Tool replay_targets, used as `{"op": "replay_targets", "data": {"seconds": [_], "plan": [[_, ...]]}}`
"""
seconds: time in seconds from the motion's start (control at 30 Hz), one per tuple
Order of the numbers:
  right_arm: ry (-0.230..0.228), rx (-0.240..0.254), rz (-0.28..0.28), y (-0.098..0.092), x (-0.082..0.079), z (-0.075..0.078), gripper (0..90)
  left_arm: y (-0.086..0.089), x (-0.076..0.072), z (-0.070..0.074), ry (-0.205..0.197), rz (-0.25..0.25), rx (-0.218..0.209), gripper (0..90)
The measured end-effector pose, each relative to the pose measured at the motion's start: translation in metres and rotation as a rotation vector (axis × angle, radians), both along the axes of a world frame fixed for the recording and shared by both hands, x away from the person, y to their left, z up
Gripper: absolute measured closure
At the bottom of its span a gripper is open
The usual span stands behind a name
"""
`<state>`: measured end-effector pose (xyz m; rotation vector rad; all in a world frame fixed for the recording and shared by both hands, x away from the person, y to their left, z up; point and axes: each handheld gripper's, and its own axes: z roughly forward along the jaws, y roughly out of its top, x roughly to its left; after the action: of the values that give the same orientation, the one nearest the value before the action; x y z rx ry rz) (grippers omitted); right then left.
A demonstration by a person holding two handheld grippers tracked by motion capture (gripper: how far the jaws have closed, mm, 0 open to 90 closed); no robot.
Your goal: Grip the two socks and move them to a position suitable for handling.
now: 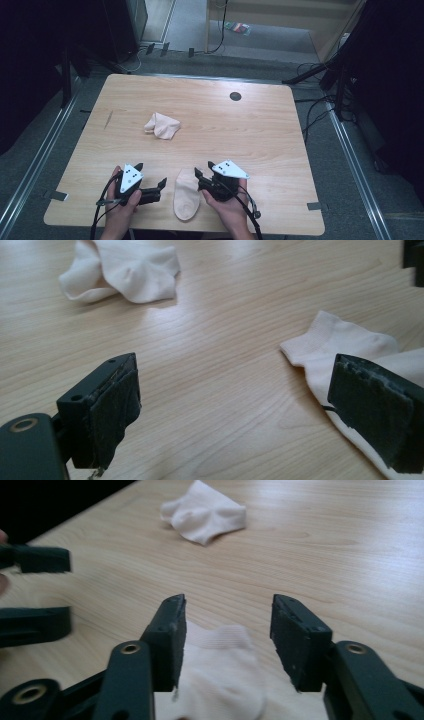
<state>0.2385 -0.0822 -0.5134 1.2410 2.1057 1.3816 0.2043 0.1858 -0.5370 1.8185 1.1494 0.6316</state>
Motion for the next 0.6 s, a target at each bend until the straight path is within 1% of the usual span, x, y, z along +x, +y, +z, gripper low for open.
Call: {"op": "replay_targets", "data": {"seconds": [0.03, 0.07, 0.1, 0.13, 0.17, 0.2, 0.23, 0.3, 0.33, 0.37, 0.4, 0.43, 0.47, 0.5, 0.53, 0.57, 0.6], "plan": [[0.009, -0.040, 0.035, -0.001, 0.011, -0.005, 53.7, -0.002, 0.001, -0.001, 0.009, -0.008, -0.005, 6.9], [0.009, -0.040, 0.035, -0.001, 0.011, -0.005, 53.7, -0.002, 0.001, -0.001, 0.009, -0.008, -0.005, 6.9], [0.017, -0.056, 0.057, -0.001, 0.016, -0.009, 54.6, -0.003, 0.001, -0.001, 0.012, -0.010, -0.007, 6.9], [0.025, -0.080, 0.091, 0.002, 0.026, -0.016, 57.3, -0.003, 0.001, -0.001, 0.014, -0.012, -0.006, 7.4], [0.034, -0.088, 0.102, 0.003, 0.030, -0.019, 57.8, -0.003, 0.001, -0.002, 0.016, -0.016, -0.009, 7.7], [0.034, -0.088, 0.102, 0.003, 0.030, -0.019, 57.8, -0.003, 0.001, -0.002, 0.016, -0.016, -0.009, 7.7], [0.056, -0.107, 0.114, 0.007, 0.036, -0.025, 60.0, -0.004, 0.001, -0.002, 0.018, -0.019, -0.011, 7.7], [0.054, -0.134, 0.125, 0.010, 0.040, -0.029, 62.0, -0.005, 0.001, -0.002, 0.021, -0.028, -0.015, 7.7], [0.054, -0.134, 0.125, 0.010, 0.040, -0.029, 62.0, -0.005, 0.001, -0.002, 0.021, -0.028, -0.015, 7.8], [0.058, -0.140, 0.133, 0.012, 0.041, -0.029, 64.5, -0.006, 0.001, -0.003, 0.028, -0.041, -0.015, 9.9], [0.058, -0.140, 0.133, 0.012, 0.041, -0.029, 64.5, -0.006, 0.001, -0.003, 0.028, -0.041, -0.015, 16.0], [0.056, -0.160, 0.146, 0.015, 0.040, -0.029, 66.4, -0.009, -0.001, -0.002, 0.025, -0.049, -0.009, 16.8], [0.062, -0.170, 0.146, 0.017, 0.039, -0.030, 66.5, -0.011, -0.002, -0.002, 0.021, -0.061, -0.010, 16.9], [0.062, -0.170, 0.146, 0.017, 0.039, -0.030, 66.5, -0.011, -0.002, -0.002, 0.021, -0.061, -0.010, 16.9], [0.062, -0.196, 0.151, 0.019, 0.039, -0.033, 69.5, -0.015, -0.004, -0.002, 0.020, -0.077, -0.004, 16.9], [0.062, -0.196, 0.151, 0.019, 0.039, -0.033, 69.5, -0.015, -0.004, -0.002, 0.020, -0.077, -0.004, 16.9], [0.067, -0.214, 0.153, 0.020, 0.039, -0.036, 71.9, -0.017, -0.005, -0.003, 0.021, -0.080, 0.003, 16.8]]}}
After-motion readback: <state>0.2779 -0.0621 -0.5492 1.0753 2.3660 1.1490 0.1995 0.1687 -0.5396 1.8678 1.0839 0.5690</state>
